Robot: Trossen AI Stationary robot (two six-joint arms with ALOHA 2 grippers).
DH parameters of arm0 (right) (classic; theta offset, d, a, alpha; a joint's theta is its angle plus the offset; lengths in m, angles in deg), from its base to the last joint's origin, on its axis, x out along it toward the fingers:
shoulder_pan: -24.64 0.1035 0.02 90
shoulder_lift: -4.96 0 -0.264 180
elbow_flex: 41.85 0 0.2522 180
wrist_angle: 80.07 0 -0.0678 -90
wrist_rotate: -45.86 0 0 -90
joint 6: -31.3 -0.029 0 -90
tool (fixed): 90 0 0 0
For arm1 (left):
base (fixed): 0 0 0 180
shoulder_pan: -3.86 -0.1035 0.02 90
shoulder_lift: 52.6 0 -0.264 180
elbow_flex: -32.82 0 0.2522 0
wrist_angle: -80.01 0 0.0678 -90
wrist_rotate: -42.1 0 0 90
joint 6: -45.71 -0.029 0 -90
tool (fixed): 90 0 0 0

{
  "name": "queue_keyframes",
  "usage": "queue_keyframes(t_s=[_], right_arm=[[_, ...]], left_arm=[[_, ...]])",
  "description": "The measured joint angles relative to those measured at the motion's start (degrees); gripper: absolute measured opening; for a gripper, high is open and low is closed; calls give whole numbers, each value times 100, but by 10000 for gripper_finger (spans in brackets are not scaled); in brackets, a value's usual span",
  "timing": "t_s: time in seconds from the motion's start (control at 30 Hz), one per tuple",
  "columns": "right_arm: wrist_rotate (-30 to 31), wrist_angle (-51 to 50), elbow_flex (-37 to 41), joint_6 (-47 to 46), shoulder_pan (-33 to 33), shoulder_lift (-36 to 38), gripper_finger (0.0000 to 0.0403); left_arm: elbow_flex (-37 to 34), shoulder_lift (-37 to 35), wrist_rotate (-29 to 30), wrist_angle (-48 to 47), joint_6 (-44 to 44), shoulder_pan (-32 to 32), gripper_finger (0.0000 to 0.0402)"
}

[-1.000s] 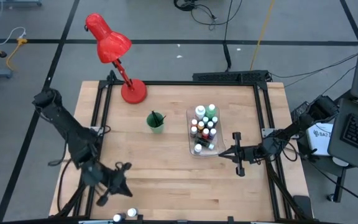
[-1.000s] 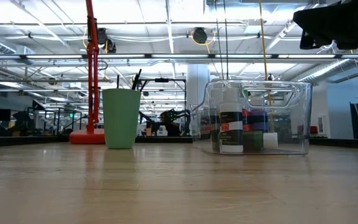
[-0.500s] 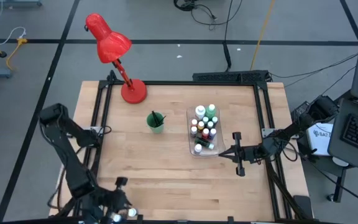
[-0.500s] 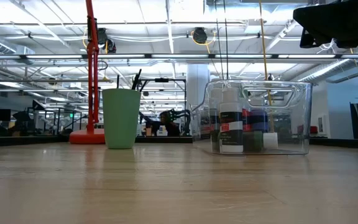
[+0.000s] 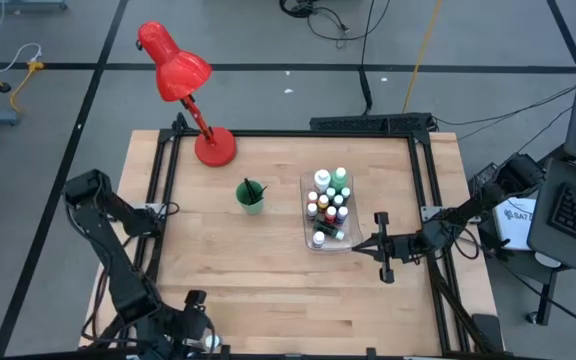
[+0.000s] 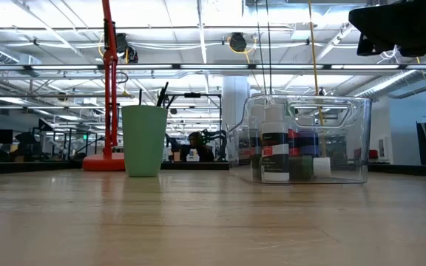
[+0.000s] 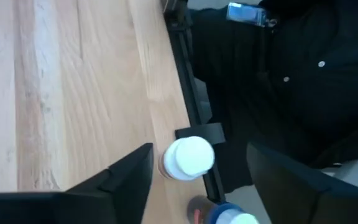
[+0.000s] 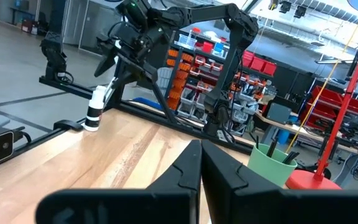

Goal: Pick & Place Paint Supplies
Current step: Put the small white paint bottle into the transparent bin

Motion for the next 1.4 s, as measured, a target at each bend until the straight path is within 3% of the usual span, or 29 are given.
queue_keyframes(t_s=[0.23,0.5,0.87,1.03,1.4], right_arm=[[0,0,0,17,0,0,4],[-2,0,0,-62,0,0,4],[0,0,0,-46,0,0,4],[0,0,0,-44,0,0,4],[0,0,0,-42,-2,0,4]], left_arm=[[0,222,-320,12,-245,-138,297],[-2,591,-785,115,-114,-208,299],[-2,623,-674,217,-111,-286,294],[-2,623,-680,214,-112,-302,255],[-2,616,-676,193,-360,-304,121]])
